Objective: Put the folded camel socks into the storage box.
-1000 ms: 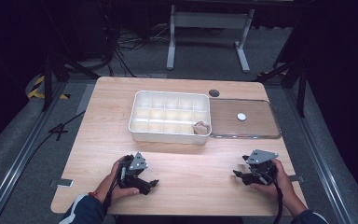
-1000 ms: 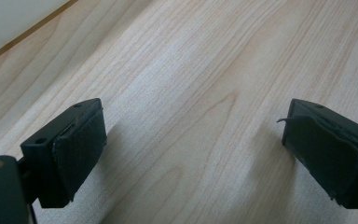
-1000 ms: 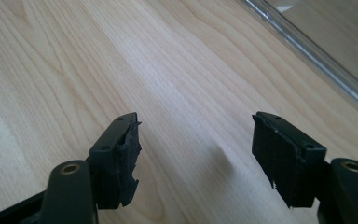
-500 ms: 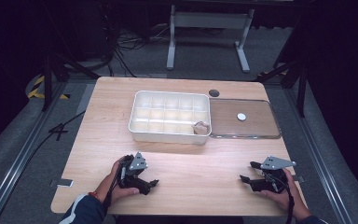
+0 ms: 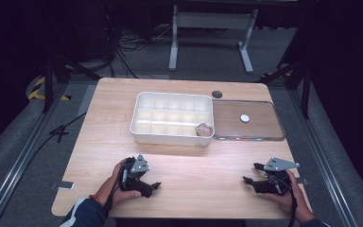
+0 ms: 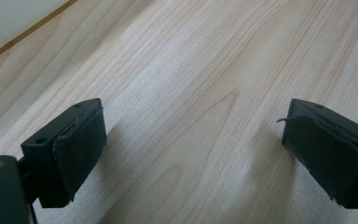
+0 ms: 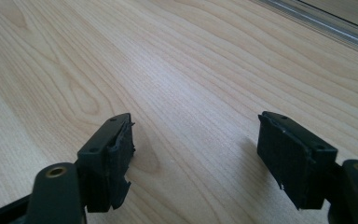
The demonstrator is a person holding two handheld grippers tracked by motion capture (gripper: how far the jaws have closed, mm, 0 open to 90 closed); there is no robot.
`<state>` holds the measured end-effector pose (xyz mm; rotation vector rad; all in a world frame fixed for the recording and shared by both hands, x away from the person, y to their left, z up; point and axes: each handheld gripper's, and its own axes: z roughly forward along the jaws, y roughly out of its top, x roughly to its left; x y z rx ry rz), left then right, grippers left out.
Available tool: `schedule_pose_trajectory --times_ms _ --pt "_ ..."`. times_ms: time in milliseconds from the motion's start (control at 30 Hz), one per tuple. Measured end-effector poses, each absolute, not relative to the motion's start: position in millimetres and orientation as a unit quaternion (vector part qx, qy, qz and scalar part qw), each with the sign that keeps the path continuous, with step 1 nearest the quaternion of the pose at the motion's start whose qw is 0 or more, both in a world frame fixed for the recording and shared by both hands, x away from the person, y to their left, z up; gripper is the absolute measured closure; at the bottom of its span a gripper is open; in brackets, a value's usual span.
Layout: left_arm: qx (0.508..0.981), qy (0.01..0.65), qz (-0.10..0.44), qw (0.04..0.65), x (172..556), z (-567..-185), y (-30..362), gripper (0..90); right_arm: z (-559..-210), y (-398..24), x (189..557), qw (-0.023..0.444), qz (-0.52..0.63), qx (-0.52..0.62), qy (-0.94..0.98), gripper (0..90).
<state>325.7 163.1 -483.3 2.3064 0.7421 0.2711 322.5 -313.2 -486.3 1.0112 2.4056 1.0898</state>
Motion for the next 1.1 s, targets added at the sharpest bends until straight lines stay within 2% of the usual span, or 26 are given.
schedule_pose_trajectory --times_ms 233,300,333,1100 --pt "0.889 0.284 0.105 0.344 326.0 -483.3 163.1 6.5 -486.2 -313.1 323.5 0.155 0.381 0.354 0.84 27.0" --pt "0.887 0.285 0.106 0.346 326.0 -483.7 162.7 6.3 -486.2 -312.9 323.5 0.153 0.381 0.352 0.841 23.5" --pt "0.887 0.286 0.106 0.346 326.1 -483.8 162.3 6.1 -486.6 -311.4 323.2 0.148 0.377 0.338 0.85 19.0" --pt "0.888 0.284 0.103 0.347 327.6 -484.1 161.2 5.2 -486.7 -311.5 323.5 0.147 0.378 0.34 0.849 18.9"
